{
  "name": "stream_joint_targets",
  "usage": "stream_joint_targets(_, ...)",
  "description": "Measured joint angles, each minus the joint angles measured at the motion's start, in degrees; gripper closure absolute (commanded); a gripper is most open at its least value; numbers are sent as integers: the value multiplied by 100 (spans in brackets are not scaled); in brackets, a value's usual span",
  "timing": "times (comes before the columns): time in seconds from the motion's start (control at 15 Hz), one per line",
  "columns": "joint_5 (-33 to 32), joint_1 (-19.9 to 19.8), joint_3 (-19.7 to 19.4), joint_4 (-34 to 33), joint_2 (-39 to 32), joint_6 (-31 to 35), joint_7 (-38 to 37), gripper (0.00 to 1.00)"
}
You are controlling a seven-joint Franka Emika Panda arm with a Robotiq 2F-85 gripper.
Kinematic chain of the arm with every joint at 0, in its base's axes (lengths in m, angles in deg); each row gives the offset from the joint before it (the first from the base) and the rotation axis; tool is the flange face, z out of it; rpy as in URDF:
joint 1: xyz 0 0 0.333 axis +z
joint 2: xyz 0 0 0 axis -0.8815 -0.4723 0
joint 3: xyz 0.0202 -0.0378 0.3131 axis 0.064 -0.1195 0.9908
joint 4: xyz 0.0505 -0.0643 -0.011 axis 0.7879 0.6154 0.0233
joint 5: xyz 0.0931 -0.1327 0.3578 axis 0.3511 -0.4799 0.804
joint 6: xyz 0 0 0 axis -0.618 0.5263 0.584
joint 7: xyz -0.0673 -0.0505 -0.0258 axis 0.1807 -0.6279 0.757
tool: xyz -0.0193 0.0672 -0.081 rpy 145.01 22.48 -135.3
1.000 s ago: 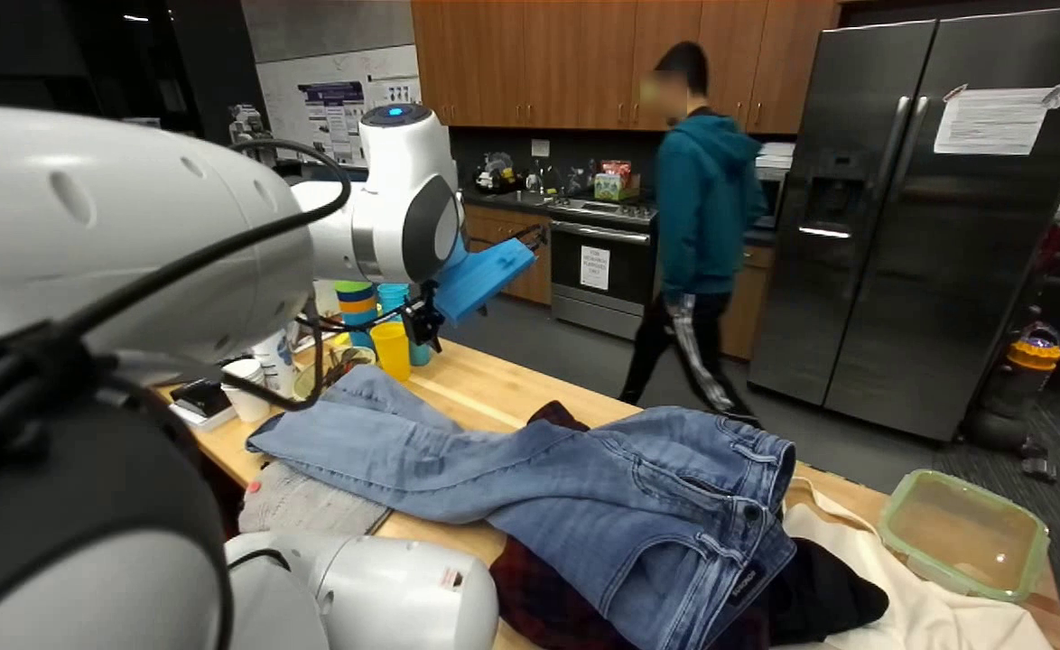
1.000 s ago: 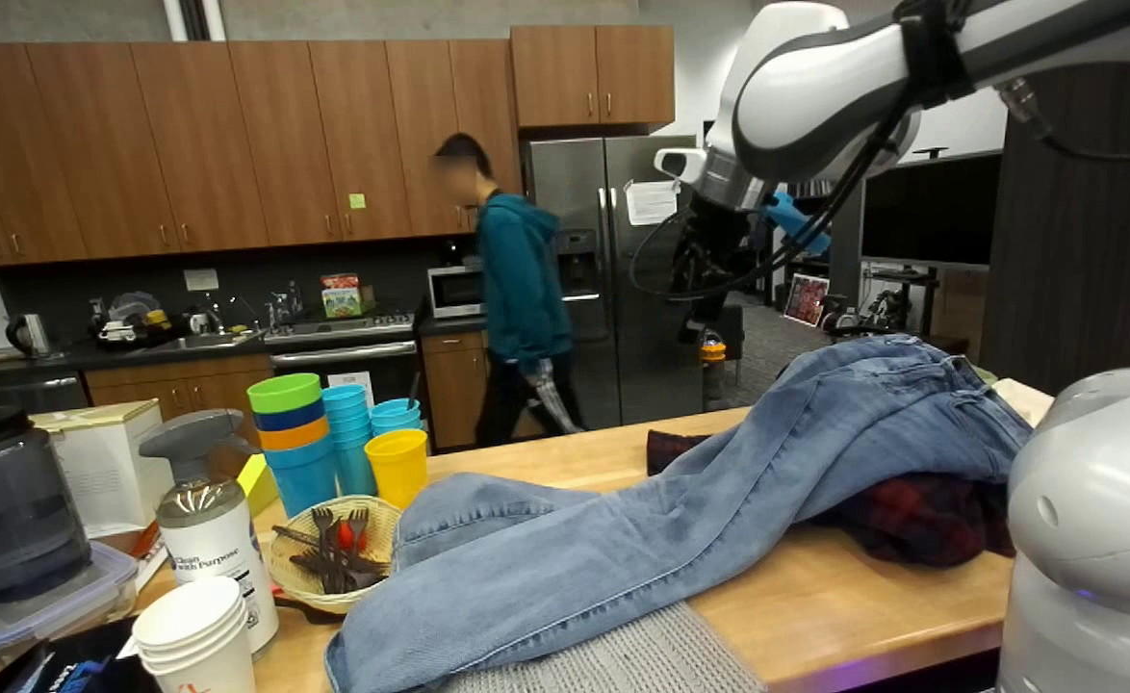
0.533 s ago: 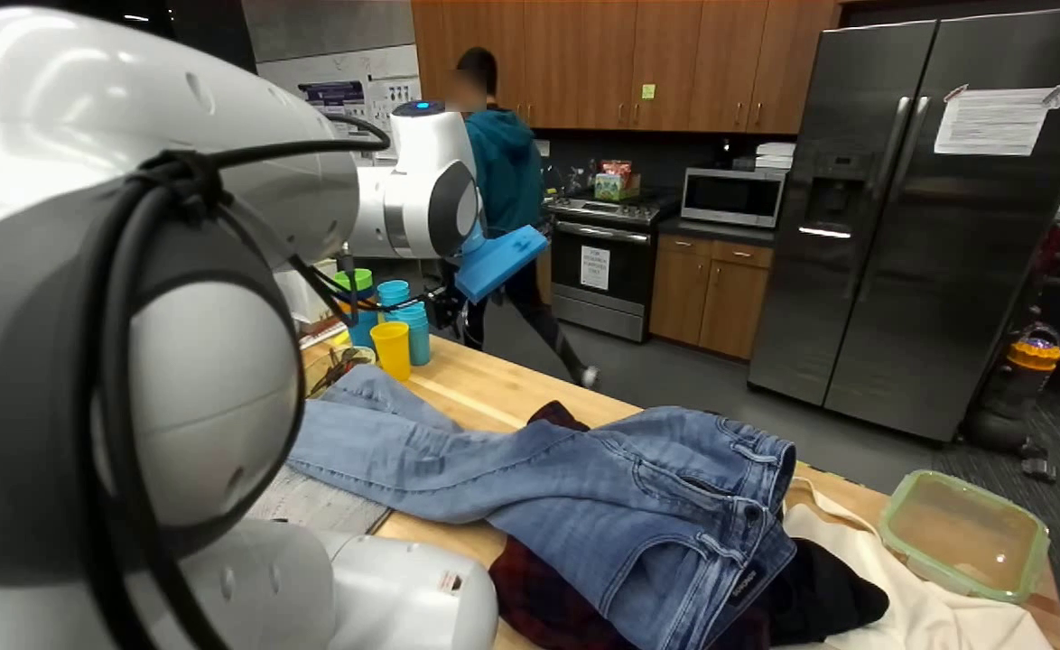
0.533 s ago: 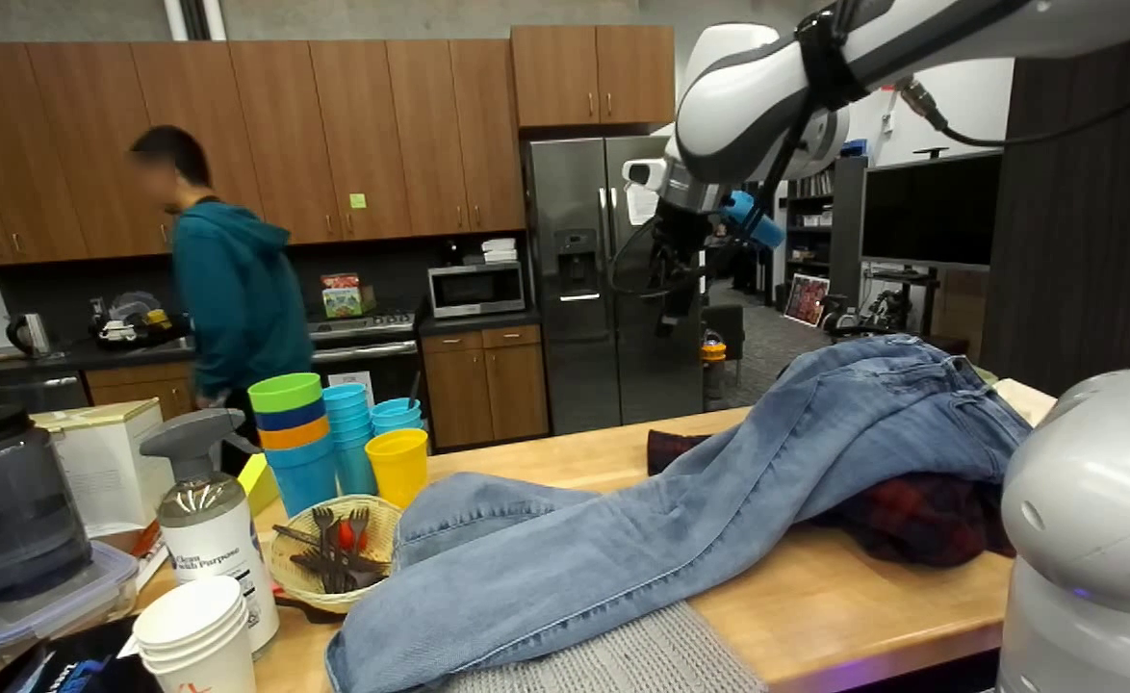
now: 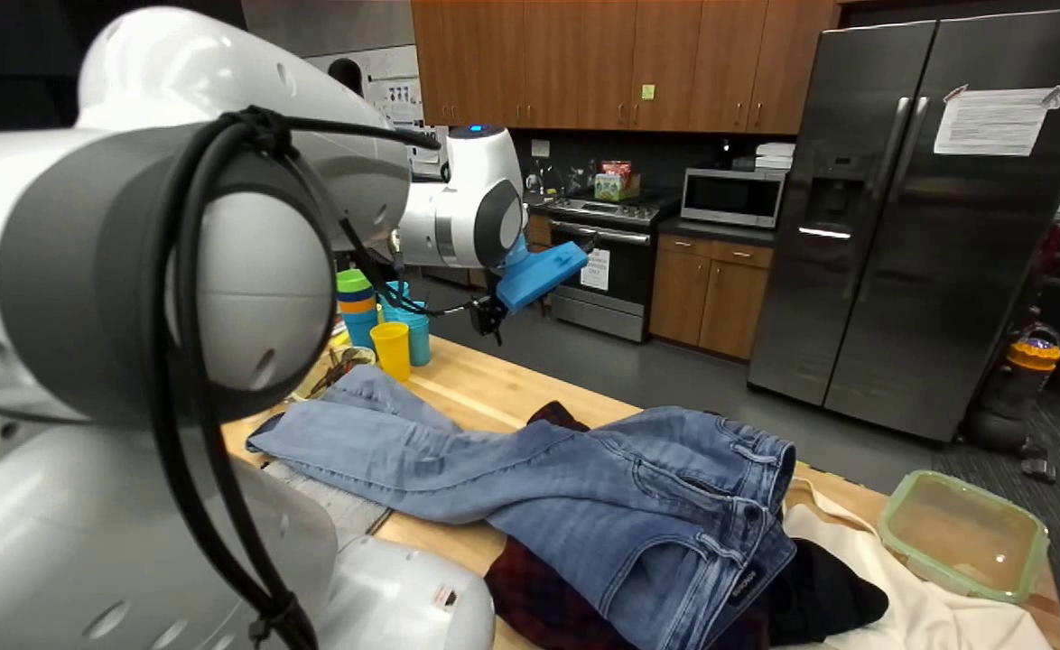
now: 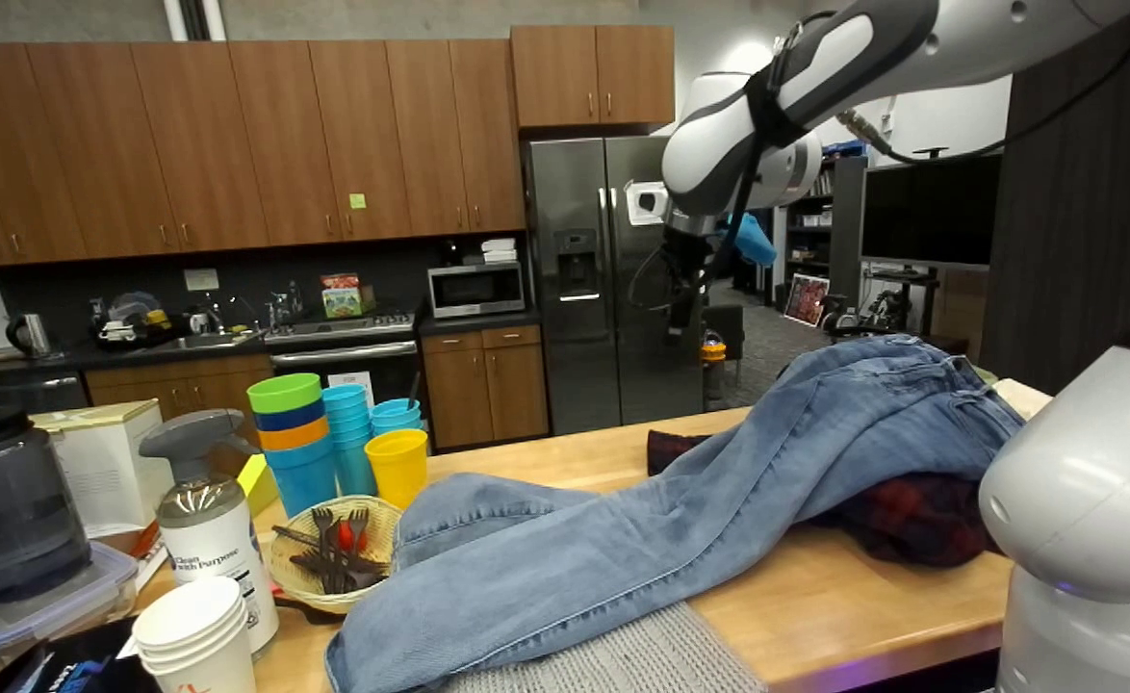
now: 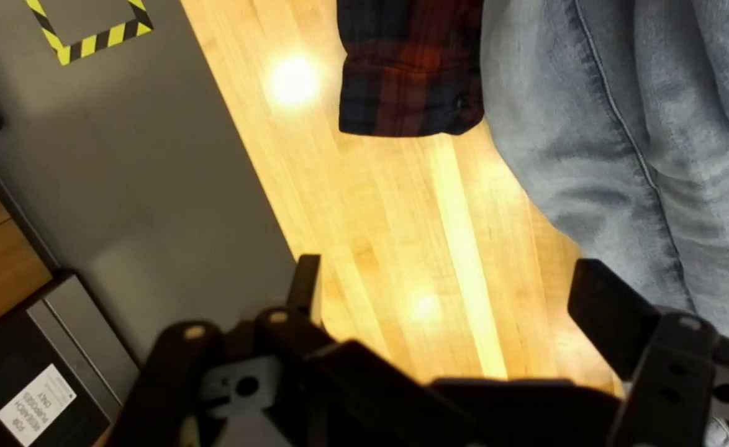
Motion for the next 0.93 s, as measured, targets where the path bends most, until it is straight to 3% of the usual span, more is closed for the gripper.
stream_joint_targets(0.93,-2,-220,18,225,-662,193,-315,0)
